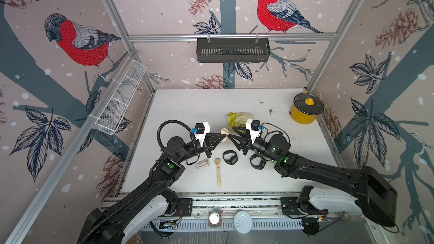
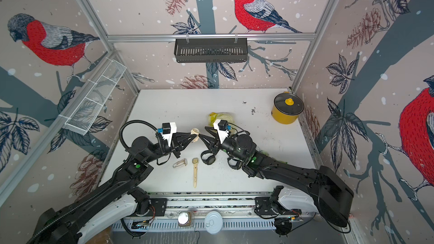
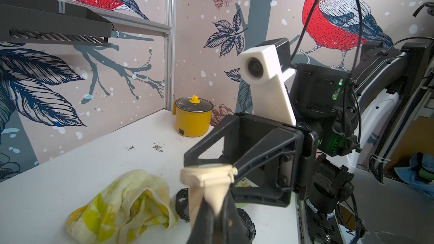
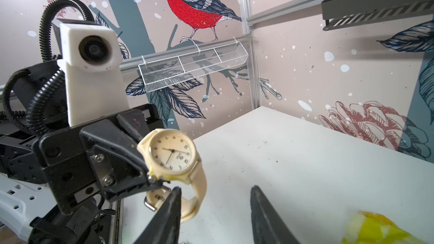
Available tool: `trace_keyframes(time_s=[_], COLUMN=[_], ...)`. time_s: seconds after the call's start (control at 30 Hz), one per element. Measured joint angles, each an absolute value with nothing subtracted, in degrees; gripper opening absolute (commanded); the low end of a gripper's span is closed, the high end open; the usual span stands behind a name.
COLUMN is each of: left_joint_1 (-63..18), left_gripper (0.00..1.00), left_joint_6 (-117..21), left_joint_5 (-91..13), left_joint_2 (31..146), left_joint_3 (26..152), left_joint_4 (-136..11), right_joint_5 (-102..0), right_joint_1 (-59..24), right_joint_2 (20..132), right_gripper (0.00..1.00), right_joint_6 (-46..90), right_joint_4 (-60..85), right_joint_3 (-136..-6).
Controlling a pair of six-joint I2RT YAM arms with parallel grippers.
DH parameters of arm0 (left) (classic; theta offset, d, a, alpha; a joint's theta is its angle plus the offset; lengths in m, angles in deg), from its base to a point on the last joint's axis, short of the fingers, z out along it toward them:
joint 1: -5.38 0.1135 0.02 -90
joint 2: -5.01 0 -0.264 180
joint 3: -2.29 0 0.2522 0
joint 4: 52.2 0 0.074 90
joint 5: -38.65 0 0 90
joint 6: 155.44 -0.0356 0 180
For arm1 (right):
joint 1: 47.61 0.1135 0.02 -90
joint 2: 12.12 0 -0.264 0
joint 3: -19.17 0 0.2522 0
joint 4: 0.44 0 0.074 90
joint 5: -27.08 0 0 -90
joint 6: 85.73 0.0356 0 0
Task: Wipe the watch dial
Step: Place the watch at the center of the board.
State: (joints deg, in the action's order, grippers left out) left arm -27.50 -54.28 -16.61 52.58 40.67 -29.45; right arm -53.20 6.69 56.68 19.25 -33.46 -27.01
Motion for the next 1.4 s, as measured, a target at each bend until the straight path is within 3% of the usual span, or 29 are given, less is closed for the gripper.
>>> trace_keyframes(time_s=[0.27,0.37,0.5,0.6,0.87,1.1,1.4], left_joint_1=[-27.63,-27.70,-27.70,-27.70,-27.72,-27.74,-27.74], left_gripper=[0.07,0.07,0.09,0.21,0.63,0.65,0.70], left_joint_6=[-54.21,-54.26,-54.30,-54.37,-54.32,-53.43,-51.85], left_joint_5=[-16.45,-16.47,-16.47,-16.47,-16.06,-15.40,-23.34], left_joint_2=[51.00,51.00,51.03,51.18,50.28,44.10,31.55], left_joint_3=[40.71,40.63,40.56,40.56,40.43,40.39,36.32], left_joint_4=[-29.66,-29.97,-30.63,-30.78,-33.12,-37.14,-42.89], right_joint_5=[-57.12,-57.49,-58.14,-59.15,-66.34,-68.55,-53.51], right_joint_1=[9.71,10.23,11.30,11.96,12.26,11.91,11.54], right_joint_2=[58.99,59.34,60.37,61.09,59.45,49.51,28.72], right_gripper=[0.42,0.33,0.12,0.05,0.04,0.05,0.05], right_joint_6=[19.78,21.31,23.95,24.63,18.34,-3.02,-29.33], right_joint_4=[-32.13,-32.07,-33.03,-33.27,-34.16,-35.15,-27.91], right_joint_3=[-29.81,-29.81,-29.83,-29.83,-29.42,-24.83,-19.10])
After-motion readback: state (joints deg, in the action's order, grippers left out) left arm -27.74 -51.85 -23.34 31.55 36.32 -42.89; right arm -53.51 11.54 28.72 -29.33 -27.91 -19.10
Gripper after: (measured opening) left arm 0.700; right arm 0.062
